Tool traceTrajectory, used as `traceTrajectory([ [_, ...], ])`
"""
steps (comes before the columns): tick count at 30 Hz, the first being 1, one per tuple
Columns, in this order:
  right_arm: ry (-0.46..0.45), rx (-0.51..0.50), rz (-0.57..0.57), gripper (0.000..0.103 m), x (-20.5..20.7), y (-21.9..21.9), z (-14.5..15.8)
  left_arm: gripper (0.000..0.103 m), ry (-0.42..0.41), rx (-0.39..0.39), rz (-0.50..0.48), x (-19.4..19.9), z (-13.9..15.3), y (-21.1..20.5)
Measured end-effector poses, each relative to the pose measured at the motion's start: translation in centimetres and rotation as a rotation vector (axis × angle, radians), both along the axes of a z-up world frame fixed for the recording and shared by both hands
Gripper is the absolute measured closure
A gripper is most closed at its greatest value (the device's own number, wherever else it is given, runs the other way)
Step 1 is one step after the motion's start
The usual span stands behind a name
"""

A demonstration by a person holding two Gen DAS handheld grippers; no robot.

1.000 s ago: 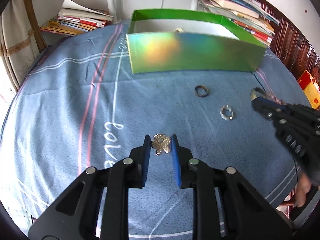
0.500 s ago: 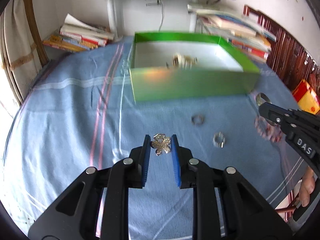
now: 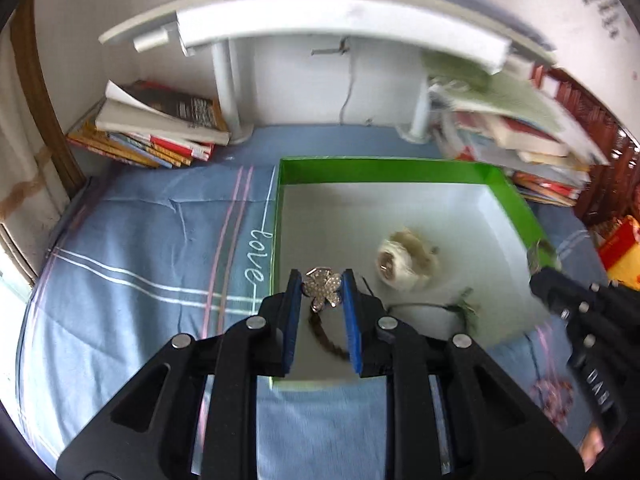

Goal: Organize jewelry
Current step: 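Carry the flower charm and bangle over the green box and open both grippers, then move the right gripper to the red-and-pink bracelet while the left moves to the pale pink bracelet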

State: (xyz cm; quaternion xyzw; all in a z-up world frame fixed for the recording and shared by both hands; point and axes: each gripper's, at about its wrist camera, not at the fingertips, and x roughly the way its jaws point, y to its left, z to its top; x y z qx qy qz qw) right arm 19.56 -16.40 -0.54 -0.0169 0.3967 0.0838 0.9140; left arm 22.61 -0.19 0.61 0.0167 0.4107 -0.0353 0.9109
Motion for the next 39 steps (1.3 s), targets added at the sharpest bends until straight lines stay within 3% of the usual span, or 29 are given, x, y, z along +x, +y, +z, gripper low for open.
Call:
traceTrajectory([
  [2, 0.030, -0.011, -0.007, 0.098, 1.3, 0.3, -1.3, 0.082, 0.018, 0.010, 0.008, 1.0, -1.0, -0.2],
  [5, 0.038, -0.040, -0.021, 0.088, 2.1, 0.6, -2.7, 0.079, 0.042, 0.017, -0.005, 2.0, -1.9, -0.8],
  [7, 0.044, 0.011, -0.021, 0.079, 1.0, -0.6, -2.0, 0.060, 0.032, 0.035, -0.005, 1.7, -1.8, -1.1],
  [10, 0.000, 0.040, -0.048, 0.064, -1.7, -2.7, -0.5, 0.051, -0.017, 0.056, -0.009, -0.1, -0.6, -1.2],
  [15, -0.013, 0.042, -0.133, 0.063, -7.2, -7.4, -0.5, 0.042, -0.037, 0.070, -0.042, -5.9, 0.2, -1.2],
  [21, 0.129, 0.056, -0.283, 0.063, -11.4, -12.5, -5.8, 0.038, 0.038, 0.073, -0.168, -11.1, -3.7, -4.4],
  [26, 0.163, 0.074, -0.347, 0.063, -13.0, -14.8, -7.5, 0.038, 0.119, 0.089, -0.248, -12.0, -6.6, -7.5],
  [34, 0.146, 0.042, -0.361, 0.063, -14.5, -14.2, -6.9, 0.033, 0.111, 0.075, -0.393, -12.0, -6.7, -14.2],
  [39, 0.147, 0.048, -0.368, 0.063, -14.8, -15.1, -6.6, 0.033, 0.127, 0.133, -0.408, -11.4, -7.9, -16.6],
])
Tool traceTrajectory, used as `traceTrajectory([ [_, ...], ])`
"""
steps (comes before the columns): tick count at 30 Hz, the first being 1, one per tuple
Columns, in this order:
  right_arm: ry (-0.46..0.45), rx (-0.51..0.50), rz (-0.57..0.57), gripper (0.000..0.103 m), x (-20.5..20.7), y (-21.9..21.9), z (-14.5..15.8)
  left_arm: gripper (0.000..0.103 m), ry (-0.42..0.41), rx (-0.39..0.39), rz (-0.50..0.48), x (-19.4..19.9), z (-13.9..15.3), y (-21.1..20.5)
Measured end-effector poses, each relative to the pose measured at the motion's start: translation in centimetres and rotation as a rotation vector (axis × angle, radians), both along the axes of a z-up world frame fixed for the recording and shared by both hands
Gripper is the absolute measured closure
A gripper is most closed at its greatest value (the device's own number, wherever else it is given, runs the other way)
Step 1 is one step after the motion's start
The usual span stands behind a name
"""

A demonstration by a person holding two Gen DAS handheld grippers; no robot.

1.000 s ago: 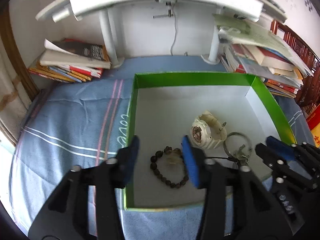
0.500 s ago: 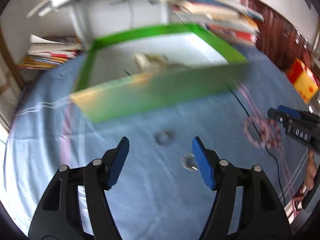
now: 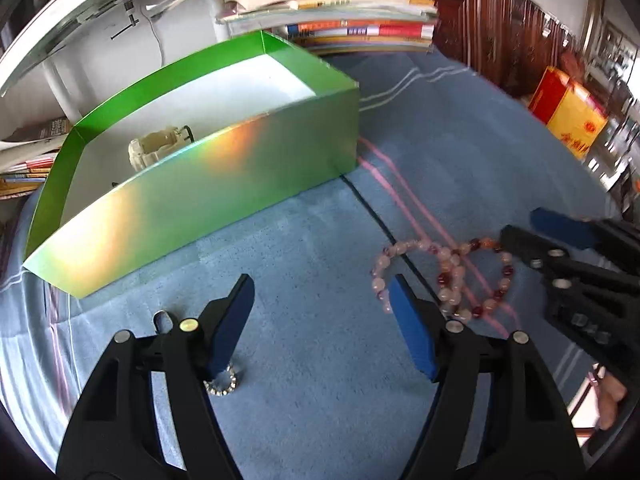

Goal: Organize jewelry
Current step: 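Move the right gripper to the red-and-pink bracelet while the left moves to the pale pink bracelet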

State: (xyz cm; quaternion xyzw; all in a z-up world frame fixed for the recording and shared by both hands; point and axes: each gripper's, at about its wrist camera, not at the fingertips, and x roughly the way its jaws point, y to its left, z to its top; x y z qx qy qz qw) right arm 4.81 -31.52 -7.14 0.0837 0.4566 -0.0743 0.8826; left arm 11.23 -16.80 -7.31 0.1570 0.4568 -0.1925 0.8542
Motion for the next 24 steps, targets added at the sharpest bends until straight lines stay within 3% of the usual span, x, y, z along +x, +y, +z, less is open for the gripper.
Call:
traceTrajectory([
  [7, 0.015, 0.018, 0.023, 0.062, 0.5, 0.7, -0.5, 0.027, 0.017, 0.027, 0.020, -1.4, -0.8, 1.9],
  [10, 0.015, 0.019, 0.063, 0.062, 0.5, 2.0, -0.5, 0.024, 0.021, 0.003, 0.046, -2.6, -0.7, 5.1],
  [18, 0.022, -0.007, 0.148, 0.060, 1.1, 5.5, -0.8, 0.024, 0.018, 0.011, 0.295, -3.1, 0.0, 15.8],
  [24, 0.023, -0.029, 0.201, 0.060, 1.8, 8.1, -0.9, 0.021, 0.010, 0.002, 0.416, -2.8, 0.1, 21.1],
])
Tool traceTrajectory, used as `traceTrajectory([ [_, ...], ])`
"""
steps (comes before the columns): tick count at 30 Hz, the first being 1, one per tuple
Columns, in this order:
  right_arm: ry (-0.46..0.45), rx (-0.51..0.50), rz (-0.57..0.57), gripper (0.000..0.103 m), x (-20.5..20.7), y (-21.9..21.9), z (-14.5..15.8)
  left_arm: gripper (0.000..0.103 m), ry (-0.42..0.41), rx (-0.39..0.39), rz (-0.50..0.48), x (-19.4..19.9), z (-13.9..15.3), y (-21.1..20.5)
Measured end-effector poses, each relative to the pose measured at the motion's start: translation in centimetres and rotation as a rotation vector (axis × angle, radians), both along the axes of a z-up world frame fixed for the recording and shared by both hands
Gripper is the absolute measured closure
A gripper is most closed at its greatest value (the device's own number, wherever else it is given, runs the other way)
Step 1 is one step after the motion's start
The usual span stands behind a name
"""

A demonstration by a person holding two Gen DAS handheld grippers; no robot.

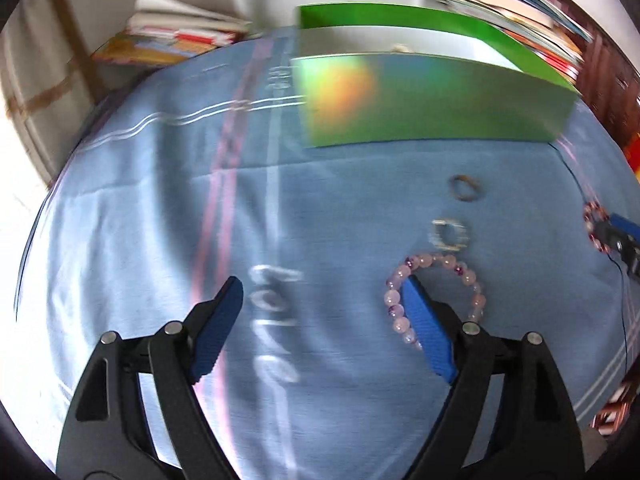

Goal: Organize jewelry
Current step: 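Move the right gripper to the red-and-pink bracelet while the left moves to the pale pink bracelet, then close the right gripper on the red-and-pink bracelet while the left grips the pale pink bracelet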

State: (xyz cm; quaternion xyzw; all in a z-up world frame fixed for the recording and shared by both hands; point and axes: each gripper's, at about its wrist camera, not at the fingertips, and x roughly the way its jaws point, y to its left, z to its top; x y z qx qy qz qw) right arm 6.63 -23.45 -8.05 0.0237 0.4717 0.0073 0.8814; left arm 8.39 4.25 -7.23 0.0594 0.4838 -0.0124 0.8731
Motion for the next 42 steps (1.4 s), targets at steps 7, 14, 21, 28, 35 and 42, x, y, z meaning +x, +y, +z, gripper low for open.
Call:
traceTrajectory([
  [7, -0.003, -0.011, 0.050, 0.060, 0.3, 2.2, 0.0, 0.021, -0.010, 0.021, 0.018, -0.2, 0.1, 0.3],
  [14, -0.008, 0.000, 0.148, 0.060, 0.6, 5.8, -0.1, 0.021, -0.013, 0.029, -0.015, -0.6, -0.1, -2.3],
  [21, -0.029, -0.061, 0.108, 0.060, 1.0, 5.9, -0.1, 0.021, -0.025, 0.030, -0.033, -1.3, -0.1, -3.3],
  [28, -0.048, -0.064, 0.098, 0.060, 0.9, 5.7, -0.3, 0.022, -0.041, 0.034, -0.017, -1.7, -0.3, -3.5],
  [35, -0.047, -0.040, 0.079, 0.058, 1.0, 5.5, -0.3, 0.021, -0.040, -0.004, -0.009, -1.6, -0.4, -3.0],
  [42, -0.032, -0.029, 0.091, 0.058, 0.5, 5.8, -0.2, 0.019, -0.036, -0.038, 0.000, -1.4, -0.6, -2.3],
])
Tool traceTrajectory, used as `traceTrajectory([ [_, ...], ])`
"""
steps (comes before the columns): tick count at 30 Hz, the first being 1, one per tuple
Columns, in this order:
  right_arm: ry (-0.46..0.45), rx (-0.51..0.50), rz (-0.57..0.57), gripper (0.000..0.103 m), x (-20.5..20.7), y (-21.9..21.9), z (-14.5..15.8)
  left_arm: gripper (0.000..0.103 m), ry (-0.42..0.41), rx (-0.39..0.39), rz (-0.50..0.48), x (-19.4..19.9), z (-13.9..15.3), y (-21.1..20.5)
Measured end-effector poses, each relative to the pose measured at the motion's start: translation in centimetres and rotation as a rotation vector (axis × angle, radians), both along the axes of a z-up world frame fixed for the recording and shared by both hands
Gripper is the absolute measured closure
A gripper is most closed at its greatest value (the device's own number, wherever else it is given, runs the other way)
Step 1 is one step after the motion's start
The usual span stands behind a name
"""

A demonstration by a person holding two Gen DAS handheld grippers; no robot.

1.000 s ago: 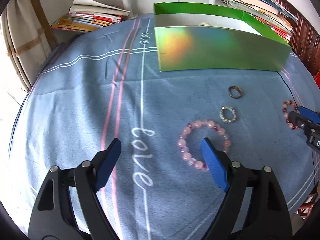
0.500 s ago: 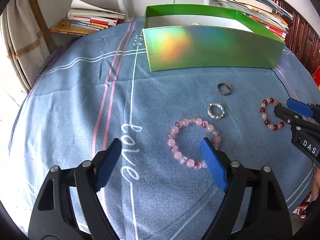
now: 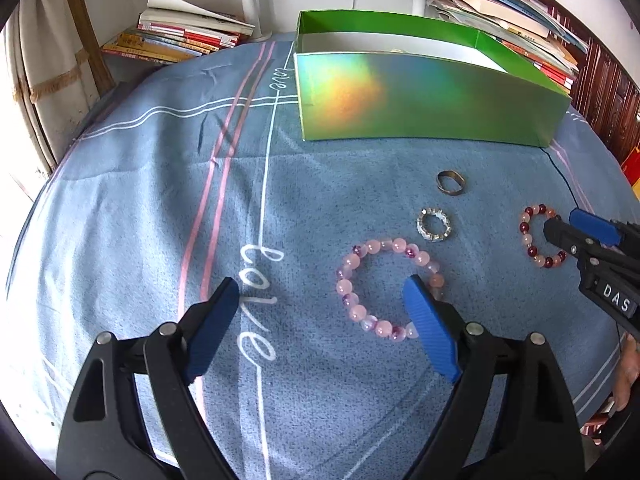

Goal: Organize jewelry
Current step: 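Close the right gripper on the red-and-pink bracelet while the left grips the pale pink bracelet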

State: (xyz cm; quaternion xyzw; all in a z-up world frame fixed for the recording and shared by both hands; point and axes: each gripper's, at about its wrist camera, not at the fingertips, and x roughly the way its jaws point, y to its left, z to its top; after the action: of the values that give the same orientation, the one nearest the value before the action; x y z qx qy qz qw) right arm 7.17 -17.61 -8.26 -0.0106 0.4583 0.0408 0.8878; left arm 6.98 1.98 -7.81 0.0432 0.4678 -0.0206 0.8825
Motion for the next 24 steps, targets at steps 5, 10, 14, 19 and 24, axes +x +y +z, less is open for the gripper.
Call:
traceTrajectory([
  [5, -0.001, -0.001, 0.042, 0.058, -0.4, 1.2, 0.0, 0.019, 0.004, -0.026, -0.006, 0.0, -0.1, 0.1],
  [10, -0.001, 0.004, 0.045, 0.058, -0.4, 1.3, 0.0, 0.018, -0.002, -0.031, -0.018, 0.1, -0.1, 0.3],
  [14, -0.003, 0.005, 0.041, 0.058, -0.4, 1.2, 0.0, 0.018, -0.004, -0.031, -0.022, 0.2, -0.2, 0.4],
  [19, -0.004, 0.001, 0.017, 0.055, -0.3, 1.0, 0.0, 0.017, -0.008, -0.030, -0.023, 0.0, -0.2, 0.3],
  [24, -0.004, 0.006, 0.011, 0.055, -0.4, 0.8, -0.1, 0.016, -0.007, -0.030, -0.018, 0.0, -0.3, 0.2],
])
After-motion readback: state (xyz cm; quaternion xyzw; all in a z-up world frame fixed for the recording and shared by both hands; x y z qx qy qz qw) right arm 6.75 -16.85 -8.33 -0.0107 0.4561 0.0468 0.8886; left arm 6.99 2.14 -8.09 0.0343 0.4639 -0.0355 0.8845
